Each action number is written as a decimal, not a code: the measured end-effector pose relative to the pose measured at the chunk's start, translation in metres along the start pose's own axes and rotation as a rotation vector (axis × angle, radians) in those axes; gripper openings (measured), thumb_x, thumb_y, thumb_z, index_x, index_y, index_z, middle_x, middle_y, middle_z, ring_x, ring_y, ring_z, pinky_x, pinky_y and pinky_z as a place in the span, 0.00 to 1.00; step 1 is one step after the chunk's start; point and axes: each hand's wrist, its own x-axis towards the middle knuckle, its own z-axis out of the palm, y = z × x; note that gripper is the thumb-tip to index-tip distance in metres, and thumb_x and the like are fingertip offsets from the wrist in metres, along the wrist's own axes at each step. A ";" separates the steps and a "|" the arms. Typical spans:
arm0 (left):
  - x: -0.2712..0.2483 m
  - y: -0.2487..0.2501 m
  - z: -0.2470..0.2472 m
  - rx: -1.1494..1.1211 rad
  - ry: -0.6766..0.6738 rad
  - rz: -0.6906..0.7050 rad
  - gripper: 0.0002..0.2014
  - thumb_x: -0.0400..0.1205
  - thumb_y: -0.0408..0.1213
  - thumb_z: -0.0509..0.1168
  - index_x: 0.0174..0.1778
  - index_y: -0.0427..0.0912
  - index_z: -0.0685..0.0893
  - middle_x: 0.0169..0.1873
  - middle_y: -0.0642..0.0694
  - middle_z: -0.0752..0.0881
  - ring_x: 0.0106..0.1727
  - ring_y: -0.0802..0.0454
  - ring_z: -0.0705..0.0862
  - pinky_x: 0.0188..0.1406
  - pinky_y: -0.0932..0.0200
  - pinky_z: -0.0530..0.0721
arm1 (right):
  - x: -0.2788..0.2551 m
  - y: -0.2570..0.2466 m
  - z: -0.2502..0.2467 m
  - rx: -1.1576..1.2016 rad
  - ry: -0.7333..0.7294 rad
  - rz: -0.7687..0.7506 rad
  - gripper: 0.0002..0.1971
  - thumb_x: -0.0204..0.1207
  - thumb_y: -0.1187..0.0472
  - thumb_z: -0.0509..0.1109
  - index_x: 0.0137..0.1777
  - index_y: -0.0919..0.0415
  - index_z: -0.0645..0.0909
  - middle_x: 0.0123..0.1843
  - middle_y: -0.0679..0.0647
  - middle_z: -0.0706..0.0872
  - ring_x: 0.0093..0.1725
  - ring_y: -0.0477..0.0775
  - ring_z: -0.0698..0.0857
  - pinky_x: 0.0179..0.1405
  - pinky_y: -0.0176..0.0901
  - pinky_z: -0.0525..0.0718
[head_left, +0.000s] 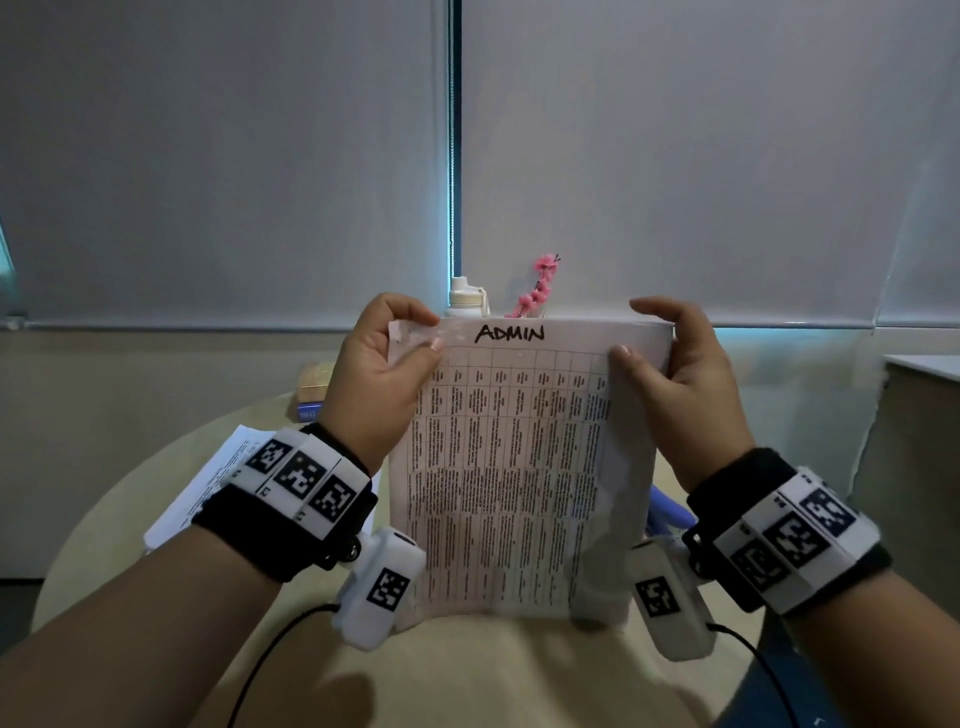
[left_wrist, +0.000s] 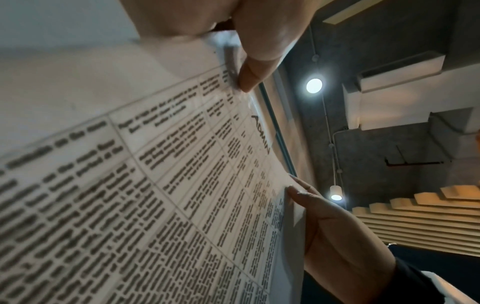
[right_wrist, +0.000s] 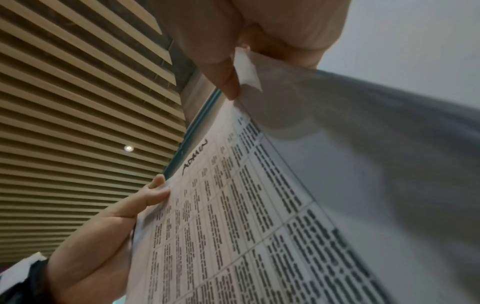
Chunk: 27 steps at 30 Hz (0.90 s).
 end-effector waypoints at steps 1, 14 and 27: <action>0.000 -0.001 0.000 0.004 0.019 -0.010 0.11 0.82 0.24 0.61 0.44 0.47 0.76 0.40 0.47 0.84 0.37 0.55 0.88 0.35 0.55 0.89 | -0.002 0.001 0.000 0.069 -0.005 0.055 0.17 0.76 0.72 0.67 0.58 0.51 0.74 0.42 0.54 0.84 0.34 0.43 0.85 0.33 0.38 0.84; -0.012 -0.019 -0.004 -0.121 -0.118 -0.362 0.19 0.72 0.33 0.71 0.59 0.31 0.83 0.52 0.35 0.90 0.53 0.40 0.90 0.59 0.37 0.85 | -0.019 0.026 -0.009 0.355 -0.213 0.447 0.24 0.56 0.60 0.77 0.54 0.68 0.85 0.49 0.63 0.91 0.48 0.61 0.90 0.42 0.46 0.88; -0.017 -0.021 -0.003 -0.129 -0.108 -0.386 0.21 0.64 0.35 0.74 0.53 0.34 0.86 0.49 0.37 0.91 0.52 0.39 0.90 0.60 0.35 0.84 | -0.026 0.024 -0.004 0.366 -0.189 0.459 0.15 0.62 0.68 0.73 0.51 0.68 0.84 0.45 0.61 0.92 0.44 0.59 0.91 0.37 0.44 0.88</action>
